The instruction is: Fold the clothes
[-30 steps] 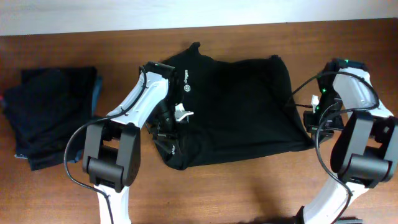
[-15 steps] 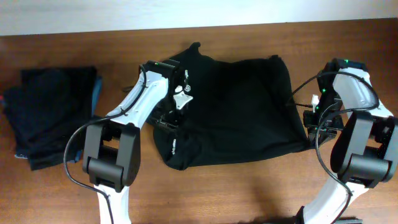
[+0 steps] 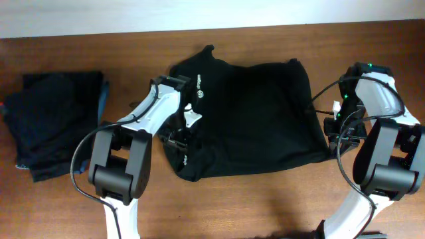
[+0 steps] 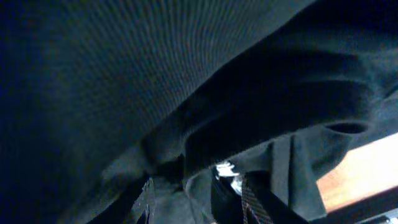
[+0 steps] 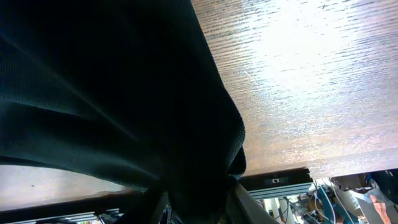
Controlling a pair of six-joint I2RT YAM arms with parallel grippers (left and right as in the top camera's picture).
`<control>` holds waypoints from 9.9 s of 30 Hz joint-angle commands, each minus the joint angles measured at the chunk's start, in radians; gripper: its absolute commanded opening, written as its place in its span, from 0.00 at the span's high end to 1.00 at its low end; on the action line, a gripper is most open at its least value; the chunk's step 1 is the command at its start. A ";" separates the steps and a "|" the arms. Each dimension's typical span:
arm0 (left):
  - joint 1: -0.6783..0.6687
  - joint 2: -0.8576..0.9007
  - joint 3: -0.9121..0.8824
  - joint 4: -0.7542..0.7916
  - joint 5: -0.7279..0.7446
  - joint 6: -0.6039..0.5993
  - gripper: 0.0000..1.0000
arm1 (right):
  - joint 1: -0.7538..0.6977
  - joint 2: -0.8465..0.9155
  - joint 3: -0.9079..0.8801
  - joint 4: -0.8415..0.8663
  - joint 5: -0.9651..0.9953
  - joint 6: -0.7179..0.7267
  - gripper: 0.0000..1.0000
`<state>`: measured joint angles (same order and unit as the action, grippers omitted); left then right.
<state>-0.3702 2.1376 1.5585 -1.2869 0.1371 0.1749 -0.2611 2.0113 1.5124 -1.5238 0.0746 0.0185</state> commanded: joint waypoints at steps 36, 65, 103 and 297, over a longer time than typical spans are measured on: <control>-0.159 -0.189 -0.005 -0.401 0.354 0.195 0.99 | -0.002 -0.017 -0.003 -0.001 -0.002 -0.002 0.69; -0.019 -0.288 0.092 0.146 -0.127 -0.250 0.63 | 0.019 -0.073 0.130 0.037 -0.414 -0.258 0.69; 0.169 0.148 0.050 -0.056 -0.137 -0.258 0.87 | 0.058 -0.060 -0.168 0.415 -0.283 -0.167 0.60; 0.279 0.507 0.747 0.664 0.017 -0.340 0.45 | 0.227 0.338 0.043 0.384 -0.195 -0.040 0.28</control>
<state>-0.1158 2.6129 2.2414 -0.5762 0.1127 -0.1558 -0.0357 2.2272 1.6516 -1.1309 -0.1173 -0.0273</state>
